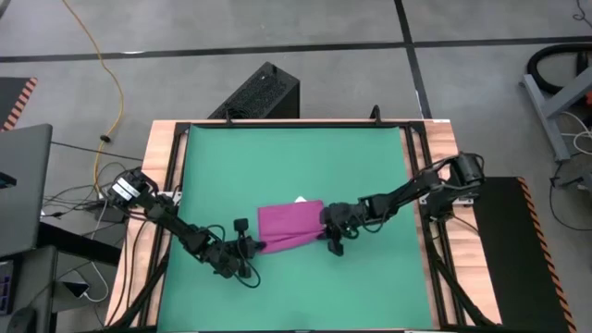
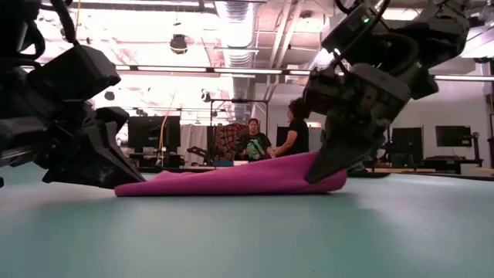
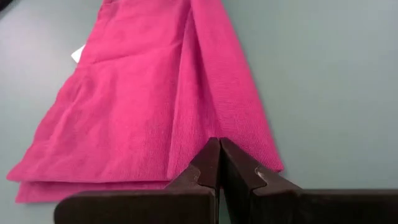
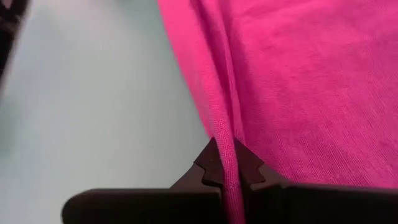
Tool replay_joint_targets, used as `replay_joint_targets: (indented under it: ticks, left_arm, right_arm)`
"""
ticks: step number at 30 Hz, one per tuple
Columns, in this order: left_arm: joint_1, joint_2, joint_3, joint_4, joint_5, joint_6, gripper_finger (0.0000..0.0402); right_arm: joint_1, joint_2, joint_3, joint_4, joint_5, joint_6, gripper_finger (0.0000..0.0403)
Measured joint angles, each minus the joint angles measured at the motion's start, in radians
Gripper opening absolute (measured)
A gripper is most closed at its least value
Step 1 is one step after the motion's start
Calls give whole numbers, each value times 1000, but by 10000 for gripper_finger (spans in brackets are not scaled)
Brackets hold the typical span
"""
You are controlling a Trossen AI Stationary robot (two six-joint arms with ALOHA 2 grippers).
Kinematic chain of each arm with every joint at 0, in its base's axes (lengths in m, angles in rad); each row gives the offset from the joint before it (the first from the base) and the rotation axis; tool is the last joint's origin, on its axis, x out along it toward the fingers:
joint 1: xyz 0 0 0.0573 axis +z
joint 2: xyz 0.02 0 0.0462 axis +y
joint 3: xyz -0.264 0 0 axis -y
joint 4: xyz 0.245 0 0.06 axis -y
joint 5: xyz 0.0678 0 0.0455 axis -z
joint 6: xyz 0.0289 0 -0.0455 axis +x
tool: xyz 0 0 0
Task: Roll towel
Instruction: Roll the violet towel
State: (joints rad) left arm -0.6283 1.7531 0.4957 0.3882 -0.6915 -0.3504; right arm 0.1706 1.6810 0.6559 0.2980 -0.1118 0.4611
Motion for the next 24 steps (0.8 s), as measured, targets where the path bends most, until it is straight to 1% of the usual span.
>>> replay_joint_targets:
  ticks: [5,9,13,20,24]
  left_arm:
    - [10,0,0,34,37,10,0]
    - [15,0,-1,65,90,22,0]
    - [27,0,0,87,165,2,0]
    - [27,-3,0,91,193,-26,0]
    - [26,-18,0,96,248,-34,0]
  right_arm:
    - [-41,-5,0,14,-103,135,16]
    - [-70,-6,0,16,-106,273,22]
    - [-76,-7,0,40,-106,303,17]
    - [-83,-7,0,80,-128,392,16]
    - [-98,-8,2,74,-131,460,16]
